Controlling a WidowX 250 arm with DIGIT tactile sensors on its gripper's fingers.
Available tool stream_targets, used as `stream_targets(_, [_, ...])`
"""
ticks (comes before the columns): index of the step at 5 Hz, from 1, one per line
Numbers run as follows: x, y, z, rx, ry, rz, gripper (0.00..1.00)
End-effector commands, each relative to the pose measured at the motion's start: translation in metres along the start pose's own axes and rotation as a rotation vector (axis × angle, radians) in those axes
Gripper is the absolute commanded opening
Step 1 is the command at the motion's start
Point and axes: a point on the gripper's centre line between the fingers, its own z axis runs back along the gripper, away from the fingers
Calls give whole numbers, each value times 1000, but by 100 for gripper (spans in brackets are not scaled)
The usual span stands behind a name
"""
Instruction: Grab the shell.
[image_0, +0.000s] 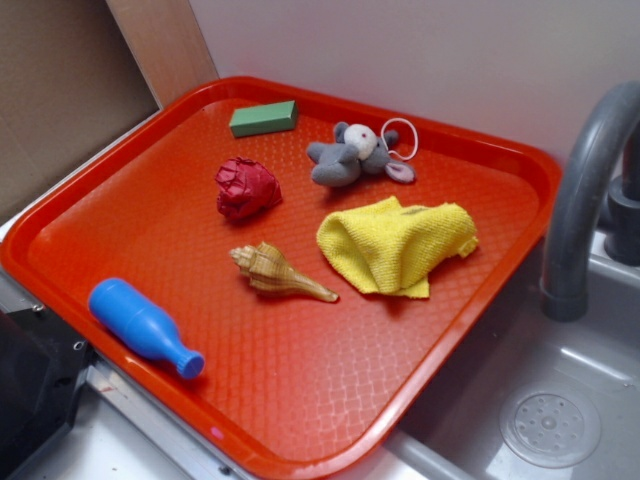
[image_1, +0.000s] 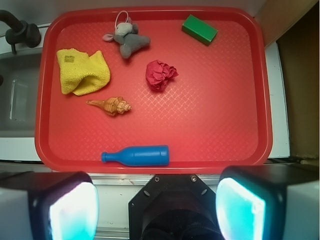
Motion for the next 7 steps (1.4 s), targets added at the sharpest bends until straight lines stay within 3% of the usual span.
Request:
stream_targets(1, [0,0,0,0,0,0,100])
stream_targets(2, [13,-19,-7,-84,-38,259,100])
stream_targets(4, [44,-66,-41,-124,-61,619,100])
stream_targets(5, [55,-88,-72,-95,-66,870,100])
stream_targets(6, [70,-96,-110,-55,-41,1081,100])
stream_targets(7, [72,-104,-146,-16,89,1155,100])
